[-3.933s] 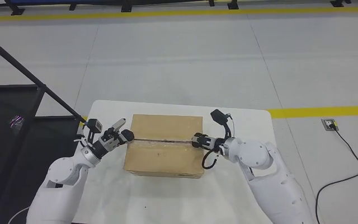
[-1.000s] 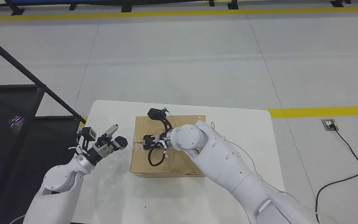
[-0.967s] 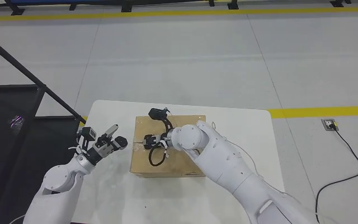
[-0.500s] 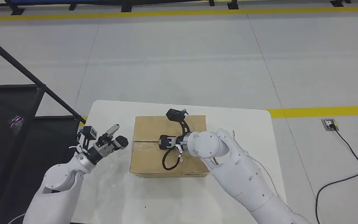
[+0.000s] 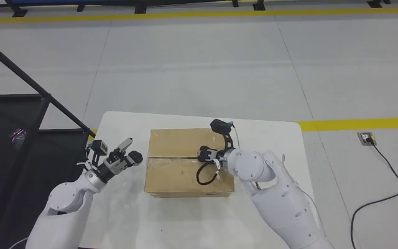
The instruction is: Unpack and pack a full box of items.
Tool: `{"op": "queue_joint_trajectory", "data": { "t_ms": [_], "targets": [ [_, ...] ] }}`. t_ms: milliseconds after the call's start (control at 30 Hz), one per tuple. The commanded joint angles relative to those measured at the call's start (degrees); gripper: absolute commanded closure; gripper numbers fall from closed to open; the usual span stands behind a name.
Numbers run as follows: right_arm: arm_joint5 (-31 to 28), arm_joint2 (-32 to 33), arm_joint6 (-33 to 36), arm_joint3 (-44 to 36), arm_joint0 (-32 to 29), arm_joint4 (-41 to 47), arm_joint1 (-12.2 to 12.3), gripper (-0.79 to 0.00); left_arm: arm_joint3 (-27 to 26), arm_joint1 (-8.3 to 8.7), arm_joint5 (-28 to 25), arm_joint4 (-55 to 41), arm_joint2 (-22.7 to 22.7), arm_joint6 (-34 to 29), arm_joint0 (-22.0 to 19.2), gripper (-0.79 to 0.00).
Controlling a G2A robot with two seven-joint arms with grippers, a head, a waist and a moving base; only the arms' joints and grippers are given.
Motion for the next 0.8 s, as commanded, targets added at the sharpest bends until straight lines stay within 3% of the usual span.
{"op": "queue_joint_trajectory", "data": {
  "t_ms": [0, 200, 767],
  "targets": [
    [0.91, 1.27, 0.16, -2.19, -1.59, -0.97, 0.45, 0.0, 0.02, 0.01, 0.04, -0.11, 0.01, -0.11, -0.03, -0.785],
    [3.82, 5.17, 0.64, -5.22, -4.85, -2.88, 1.55, 0.0, 0.05, 0.06, -0.16, -0.08, 0.01, -0.32, -0.12, -0.785],
    [-1.11, 18.56, -2.17, -11.45, -15.16, 4.62, 3.97, 0.0, 1.13, 0.48, -0.42, -1.13, -1.39, -1.89, -0.63, -0.785]
  ]
}}
